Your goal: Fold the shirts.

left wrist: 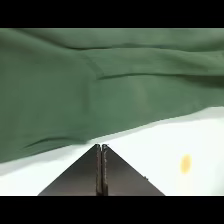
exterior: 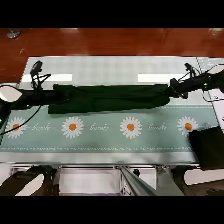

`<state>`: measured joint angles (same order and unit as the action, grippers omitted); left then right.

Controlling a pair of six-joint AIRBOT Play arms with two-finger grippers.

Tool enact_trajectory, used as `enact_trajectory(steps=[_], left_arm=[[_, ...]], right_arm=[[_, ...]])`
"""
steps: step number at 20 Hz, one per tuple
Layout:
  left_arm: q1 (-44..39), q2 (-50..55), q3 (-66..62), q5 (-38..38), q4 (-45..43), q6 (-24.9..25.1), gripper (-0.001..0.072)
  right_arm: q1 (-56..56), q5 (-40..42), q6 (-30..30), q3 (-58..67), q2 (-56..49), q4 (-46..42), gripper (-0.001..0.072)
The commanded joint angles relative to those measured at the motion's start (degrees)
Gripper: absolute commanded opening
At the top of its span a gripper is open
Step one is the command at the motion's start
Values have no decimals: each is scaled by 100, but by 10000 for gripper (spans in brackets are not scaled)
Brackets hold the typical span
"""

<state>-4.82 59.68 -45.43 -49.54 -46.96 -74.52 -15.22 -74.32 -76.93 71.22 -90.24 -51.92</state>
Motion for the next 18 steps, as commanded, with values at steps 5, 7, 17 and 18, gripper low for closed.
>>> enact_trajectory(steps=[5, 7, 17, 18], left_arm=[[-1537, 1040, -964, 476, 245, -369, 20], [-1884, 1423, -1287, 752, 247, -376, 20], [-4188, 4050, -3226, 767, 662, -1088, 20], [-4321, 4304, -3469, 675, 671, -1250, 20]], right_arm=[[-297, 59, -42, -2116, 3639, -754, 25], [-365, -243, -192, -2435, 4413, -776, 25], [-354, -575, -815, -2527, 5652, -643, 25], [-354, -568, -815, -2527, 5652, -595, 25]])
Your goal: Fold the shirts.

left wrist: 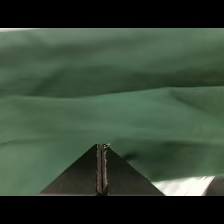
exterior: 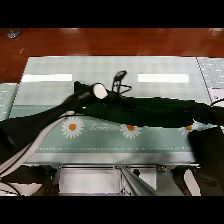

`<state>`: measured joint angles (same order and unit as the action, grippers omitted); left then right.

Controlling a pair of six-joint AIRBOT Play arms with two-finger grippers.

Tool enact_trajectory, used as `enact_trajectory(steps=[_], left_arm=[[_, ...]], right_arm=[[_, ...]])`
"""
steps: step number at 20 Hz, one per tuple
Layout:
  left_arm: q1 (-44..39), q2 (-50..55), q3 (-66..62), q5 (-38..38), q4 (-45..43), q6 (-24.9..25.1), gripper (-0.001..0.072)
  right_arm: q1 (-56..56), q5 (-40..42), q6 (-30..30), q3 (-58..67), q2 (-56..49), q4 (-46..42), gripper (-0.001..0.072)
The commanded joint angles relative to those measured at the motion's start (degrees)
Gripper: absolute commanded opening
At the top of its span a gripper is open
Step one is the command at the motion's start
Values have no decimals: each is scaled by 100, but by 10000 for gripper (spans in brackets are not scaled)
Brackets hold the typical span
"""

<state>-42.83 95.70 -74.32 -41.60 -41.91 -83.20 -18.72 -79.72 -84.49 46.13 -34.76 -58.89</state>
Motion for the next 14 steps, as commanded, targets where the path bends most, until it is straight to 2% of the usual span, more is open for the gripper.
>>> enact_trajectory(steps=[1, 3, 6, 8, 11, 14], left_arm=[[-629, 935, -833, -258, 195, -531, 20], [-822, 1331, -1335, -459, 278, -566, 20], [-1025, 1862, -2024, -916, 896, -553, 20], [-1034, 2022, -2328, -1390, 999, -315, 21], [-584, 1878, -2404, -1912, 883, -199, 20], [365, 1429, -2404, -2463, 83, -533, 20]], right_arm=[[-4, -9, -42, -17, 105, 229, 25], [-4, 70, -7, -17, 105, 476, 25], [-4, 94, 52, -11, 98, 651, 25], [-4, 94, 52, -11, 98, 651, 25], [-4, 55, 52, -11, 98, 634, 25], [2, 31, 33, -11, 68, 682, 25]])
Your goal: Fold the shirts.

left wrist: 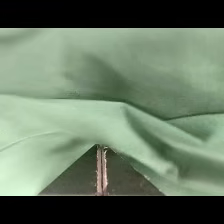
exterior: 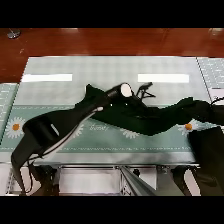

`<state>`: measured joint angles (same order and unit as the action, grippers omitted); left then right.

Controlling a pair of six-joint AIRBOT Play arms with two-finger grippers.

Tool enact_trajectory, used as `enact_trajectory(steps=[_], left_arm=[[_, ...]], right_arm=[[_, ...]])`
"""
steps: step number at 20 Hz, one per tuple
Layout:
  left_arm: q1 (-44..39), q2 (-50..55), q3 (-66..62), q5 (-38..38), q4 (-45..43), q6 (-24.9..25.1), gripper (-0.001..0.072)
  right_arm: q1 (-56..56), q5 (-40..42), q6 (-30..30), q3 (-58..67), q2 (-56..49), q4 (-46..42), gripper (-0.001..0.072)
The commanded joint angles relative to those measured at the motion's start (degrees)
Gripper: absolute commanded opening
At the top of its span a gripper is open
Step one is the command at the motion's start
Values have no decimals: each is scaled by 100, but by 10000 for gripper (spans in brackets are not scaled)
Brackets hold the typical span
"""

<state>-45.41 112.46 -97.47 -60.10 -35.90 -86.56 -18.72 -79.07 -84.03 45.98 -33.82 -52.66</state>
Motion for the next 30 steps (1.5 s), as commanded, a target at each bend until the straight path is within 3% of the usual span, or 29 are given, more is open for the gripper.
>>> enact_trajectory(steps=[1, 5, 8, 10, 14, 18, 23, 24, 25, 27, 30], left_arm=[[988, -501, -90, -800, -719, -219, 20], [2457, -2063, 599, -925, -1847, -376, 22], [3578, -3875, 2208, -527, -2009, 146, 22], [4175, -5337, 3499, -195, -1838, 142, 22], [4350, -7735, 5440, 162, -1600, 35, 22], [4350, -8666, 6339, 111, -1598, -332, 22], [4347, -8489, 6424, 127, -1596, -306, 22], [4347, -8400, 6424, 138, -1596, -269, 22], [4350, -8297, 6424, 188, -1596, -212, 22], [4347, -8096, 6422, 341, -1567, -205, 22], [4347, -7831, 6422, 417, -1145, -4, 22]], right_arm=[[109, -24, -31, 26, -101, 114, 25], [1460, 345, -136, 737, -1113, 114, 25], [2719, 901, -238, 1773, -2354, 111, 25], [3528, 1152, -321, 2481, -3331, 122, 25], [4750, 1694, -372, 3860, -5305, 116, 25], [5163, 1521, -551, 5311, -6935, 122, 25], [5554, 1412, -879, 6345, -7886, 144, 31], [5624, 1351, -879, 6430, -7960, 177, 210], [5678, 1257, -780, 6485, -7989, 170, 649], [5549, 918, -313, 6651, -7888, -105, 630], [4760, -295, -411, 6817, -7173, -745, 630]])
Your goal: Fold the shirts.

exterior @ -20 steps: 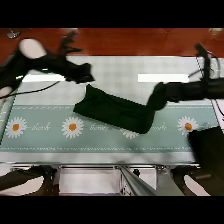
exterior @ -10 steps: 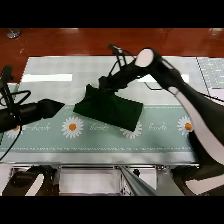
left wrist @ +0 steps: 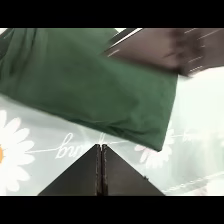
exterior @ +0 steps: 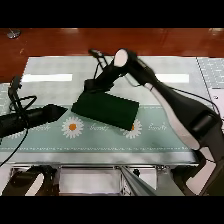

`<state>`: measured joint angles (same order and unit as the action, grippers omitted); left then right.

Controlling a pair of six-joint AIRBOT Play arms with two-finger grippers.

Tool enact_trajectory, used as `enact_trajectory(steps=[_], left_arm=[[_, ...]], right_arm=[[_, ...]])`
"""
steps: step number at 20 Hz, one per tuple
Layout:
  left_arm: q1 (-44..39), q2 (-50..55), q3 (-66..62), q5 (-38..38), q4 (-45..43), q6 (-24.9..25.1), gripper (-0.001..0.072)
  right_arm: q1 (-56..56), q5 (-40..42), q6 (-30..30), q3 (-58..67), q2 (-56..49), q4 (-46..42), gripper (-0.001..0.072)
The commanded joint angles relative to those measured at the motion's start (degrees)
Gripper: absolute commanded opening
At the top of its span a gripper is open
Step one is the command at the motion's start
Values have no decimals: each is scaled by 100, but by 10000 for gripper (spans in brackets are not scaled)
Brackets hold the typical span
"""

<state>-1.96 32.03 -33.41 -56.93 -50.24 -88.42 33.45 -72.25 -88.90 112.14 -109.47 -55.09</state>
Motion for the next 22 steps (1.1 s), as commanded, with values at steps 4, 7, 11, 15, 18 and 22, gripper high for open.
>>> enact_trajectory(steps=[4, 7, 11, 15, 18, 22], left_arm=[[2, 378, 17, 101, 356, 334, 22], [2, 407, 20, 103, 354, 435, 22], [2, 428, 22, 162, 352, 629, 22], [2, 610, 20, 446, 372, 629, 22], [-22, 800, 20, 422, 376, 632, 22], [-22, 931, 20, 426, 378, 634, 22]], right_arm=[[-1891, -2118, -48, -387, 2063, -1759, 630], [-2815, -470, -337, -3442, 4044, -1947, 632], [-3348, 2994, -1445, -8133, 6124, 2, 631], [-3034, 3014, 428, -9009, 5381, 2159, 630], [-3012, 2422, 774, -8424, 4190, 2275, 629], [-2651, 1908, 1071, -7497, 2944, 2522, 628]])
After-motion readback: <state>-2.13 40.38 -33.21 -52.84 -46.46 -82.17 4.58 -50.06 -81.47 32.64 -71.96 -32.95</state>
